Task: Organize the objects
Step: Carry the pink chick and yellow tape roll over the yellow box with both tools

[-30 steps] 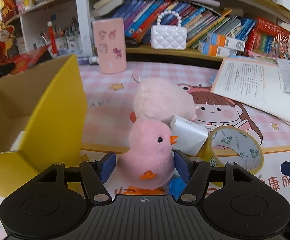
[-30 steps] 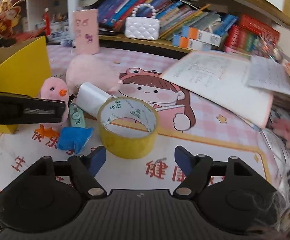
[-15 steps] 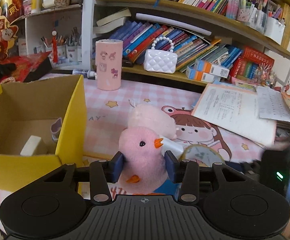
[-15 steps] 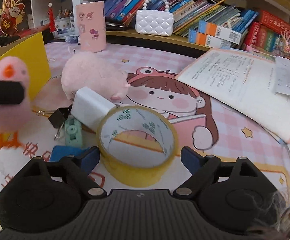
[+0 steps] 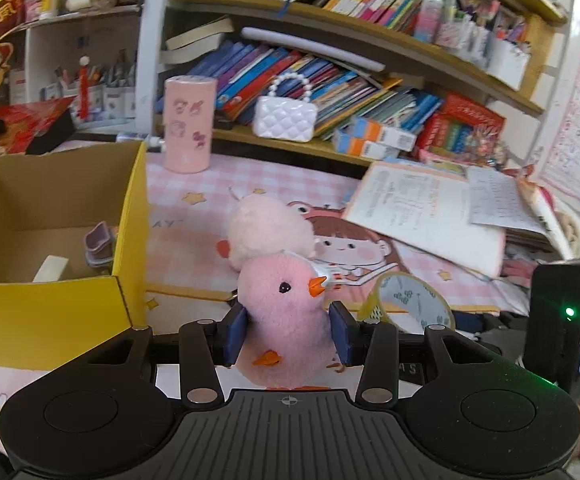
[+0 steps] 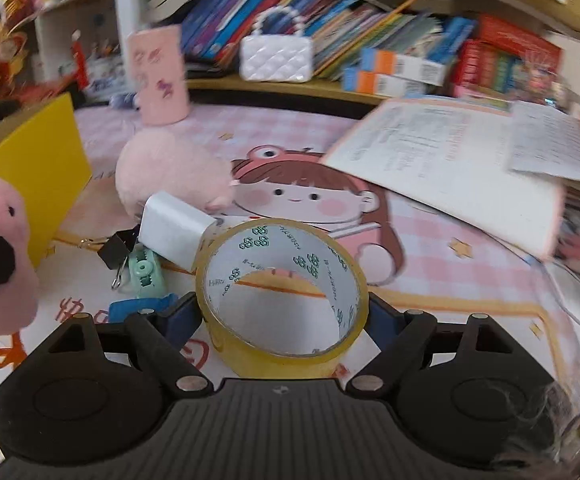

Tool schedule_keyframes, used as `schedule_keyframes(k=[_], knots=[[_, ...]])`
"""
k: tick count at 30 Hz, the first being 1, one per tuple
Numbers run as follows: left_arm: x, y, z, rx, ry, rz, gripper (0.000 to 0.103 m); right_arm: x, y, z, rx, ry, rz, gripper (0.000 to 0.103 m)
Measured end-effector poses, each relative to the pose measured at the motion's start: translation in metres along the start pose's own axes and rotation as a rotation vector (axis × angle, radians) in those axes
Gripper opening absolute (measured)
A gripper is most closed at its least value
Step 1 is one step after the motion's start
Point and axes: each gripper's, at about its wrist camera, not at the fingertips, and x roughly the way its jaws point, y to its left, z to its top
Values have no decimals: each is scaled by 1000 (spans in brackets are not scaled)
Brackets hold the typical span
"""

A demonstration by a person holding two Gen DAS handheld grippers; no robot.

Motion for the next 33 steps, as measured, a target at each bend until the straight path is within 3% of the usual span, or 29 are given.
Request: schedule_keyframes(k=[6,14,26,33], knots=[[-22,11,-3,3,-30,-52,42,-50,13,-16,57,-38,-52,84],[-59,47,-15,-15,-49,-51,42,-109,51,-46,131,-31,-83,84],[-115,110,-56,-59,-6,27,42,-151,148,-90,24,14,7,84],[-140,136,-72,-85,-20,56,42,-166,188,-107,-31,31,49,84]])
